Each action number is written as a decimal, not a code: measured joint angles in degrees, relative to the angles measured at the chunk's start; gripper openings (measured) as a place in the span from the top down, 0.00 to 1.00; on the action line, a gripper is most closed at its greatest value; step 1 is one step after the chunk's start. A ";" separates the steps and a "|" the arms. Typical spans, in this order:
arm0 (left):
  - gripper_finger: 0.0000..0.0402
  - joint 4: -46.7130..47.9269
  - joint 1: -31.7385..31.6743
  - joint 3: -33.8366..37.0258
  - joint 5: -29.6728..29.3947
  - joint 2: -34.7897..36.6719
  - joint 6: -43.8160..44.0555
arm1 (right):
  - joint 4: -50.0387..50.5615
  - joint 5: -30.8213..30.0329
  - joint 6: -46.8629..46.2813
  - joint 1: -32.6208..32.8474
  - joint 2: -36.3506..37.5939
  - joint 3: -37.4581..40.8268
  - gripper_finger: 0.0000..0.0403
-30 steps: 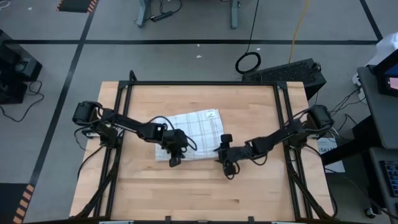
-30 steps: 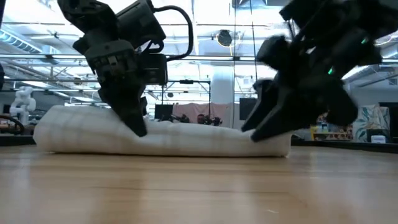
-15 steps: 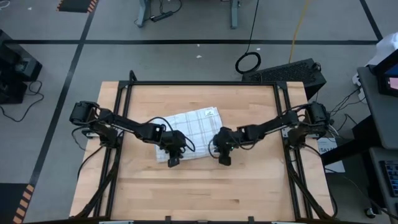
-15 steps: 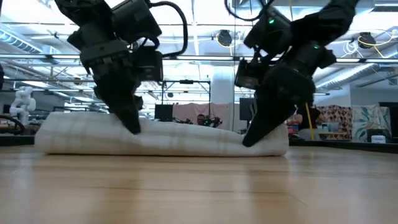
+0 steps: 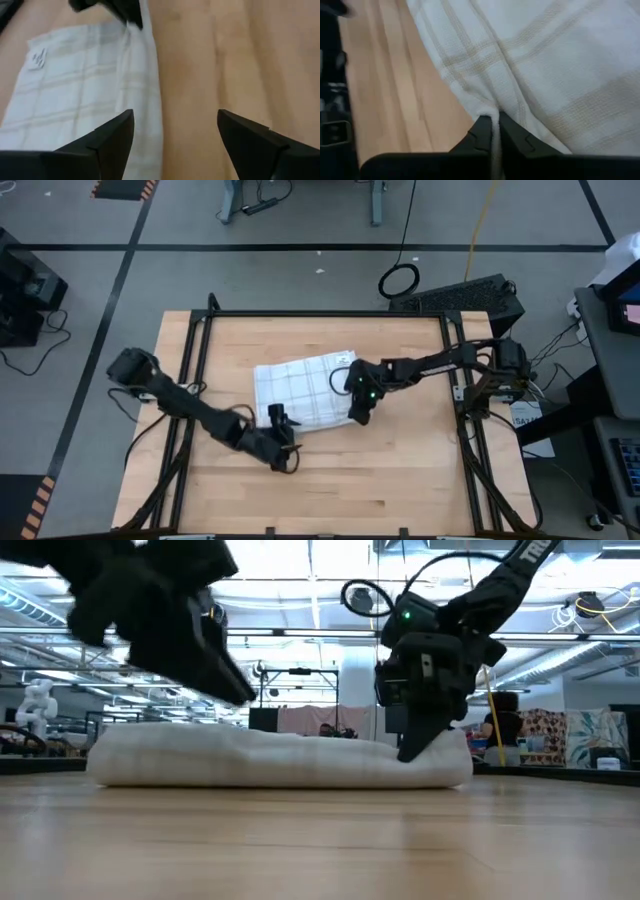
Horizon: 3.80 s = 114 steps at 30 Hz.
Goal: Roll towel
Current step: Roll the white towel
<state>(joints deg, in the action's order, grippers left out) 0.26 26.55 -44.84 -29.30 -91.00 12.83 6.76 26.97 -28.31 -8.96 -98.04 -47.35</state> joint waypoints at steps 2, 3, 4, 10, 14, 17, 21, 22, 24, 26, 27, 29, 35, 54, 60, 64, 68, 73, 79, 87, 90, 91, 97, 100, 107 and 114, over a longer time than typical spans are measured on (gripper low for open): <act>0.28 1.02 0.79 -0.02 -3.34 -3.09 1.22 | 0.13 2.02 -1.17 -1.31 0.00 0.00 0.98; 0.28 1.82 0.87 0.00 -4.93 -4.67 1.66 | 0.15 2.63 -1.42 -1.76 0.00 0.00 0.98; 0.28 2.56 0.74 0.01 -6.75 -6.20 2.04 | 0.20 3.13 -1.48 -2.10 0.00 0.00 0.97; 0.31 3.63 -2.74 0.02 -9.83 -10.44 2.80 | 0.57 3.37 -1.05 -2.35 0.00 0.00 0.97; 0.44 5.68 -6.41 -0.09 -4.87 -10.47 5.92 | 0.46 2.80 3.59 -2.35 0.53 0.00 0.96; 0.61 7.84 -8.30 -0.22 -2.46 -10.28 7.59 | 0.72 1.60 9.13 -2.08 2.90 0.00 0.91; 0.89 8.67 -8.95 -0.16 -0.32 -9.21 7.75 | 2.62 -1.38 18.86 0.74 8.28 0.00 0.77; 0.94 9.04 -8.96 -0.09 0.94 -8.51 7.81 | 3.22 -3.83 21.00 2.08 9.61 0.00 0.73; 0.96 10.11 -9.06 0.05 3.14 -6.52 7.88 | 4.36 -11.04 24.49 5.53 11.66 0.00 0.66; 0.95 10.57 -9.27 0.15 5.51 -3.81 8.17 | 4.05 -18.66 26.87 10.11 12.15 0.00 0.58; 0.95 10.39 -9.69 0.15 7.19 -2.37 8.51 | 3.44 -21.85 27.41 12.46 12.09 0.00 0.54; 0.95 10.16 -11.34 0.13 11.17 0.49 9.36 | 0.90 -28.54 27.76 17.05 10.95 0.00 0.48; 0.98 12.16 -17.38 0.06 22.97 4.19 9.65 | -3.99 -45.88 27.82 24.82 7.25 0.00 0.39; 0.94 16.73 -20.75 0.04 29.14 1.51 10.85 | -4.56 -24.00 24.72 9.33 -0.96 -0.04 0.77; 0.66 17.60 -20.05 0.04 29.75 4.24 10.87 | -3.50 -12.79 20.61 4.16 -0.96 -0.07 0.97; 0.43 16.43 -19.00 0.04 26.69 8.92 12.00 | -0.56 -6.71 15.31 0.77 -0.97 -0.07 0.94; 0.26 9.08 -13.53 0.14 13.21 10.18 5.62 | 1.83 -1.24 9.66 -3.16 -0.98 -0.07 0.91; 0.20 2.67 -7.31 0.40 1.00 1.98 -6.18 | 1.99 3.13 8.61 -5.72 -1.03 -0.04 0.93; 0.20 1.52 -7.25 0.38 -3.83 -6.26 -7.61 | 3.50 6.70 6.49 -5.20 -1.03 -0.02 0.91; 0.42 2.11 -9.85 0.37 1.02 -8.78 -6.20 | 3.90 6.04 8.35 -5.02 -0.98 0.00 0.89; 0.59 1.87 -11.00 0.37 5.20 -7.52 -4.42 | 4.09 4.45 10.56 -4.83 -0.42 0.00 0.84; 0.66 1.59 -11.39 0.37 7.26 -6.88 -3.99 | 4.42 4.43 11.26 -4.82 0.02 0.00 0.82; 0.96 2.60 -14.52 0.35 19.00 -3.31 0.69 | 7.99 -1.01 17.84 -1.81 7.21 0.00 0.64; 0.94 2.82 -16.52 0.35 24.94 -2.49 2.58 | 12.38 -10.89 23.20 3.06 12.45 0.00 0.56; 0.96 7.52 -23.01 0.26 32.97 -2.25 8.14 | 5.57 -32.58 24.80 18.92 14.49 1.80 0.45; 0.96 10.19 -26.85 0.15 37.30 -2.14 9.35 | -1.69 -47.56 27.36 24.35 5.83 2.01 0.37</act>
<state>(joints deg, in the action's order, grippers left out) 10.45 -0.30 -44.69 8.00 -93.14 22.18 5.07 -20.59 -0.95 15.39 -92.21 -45.34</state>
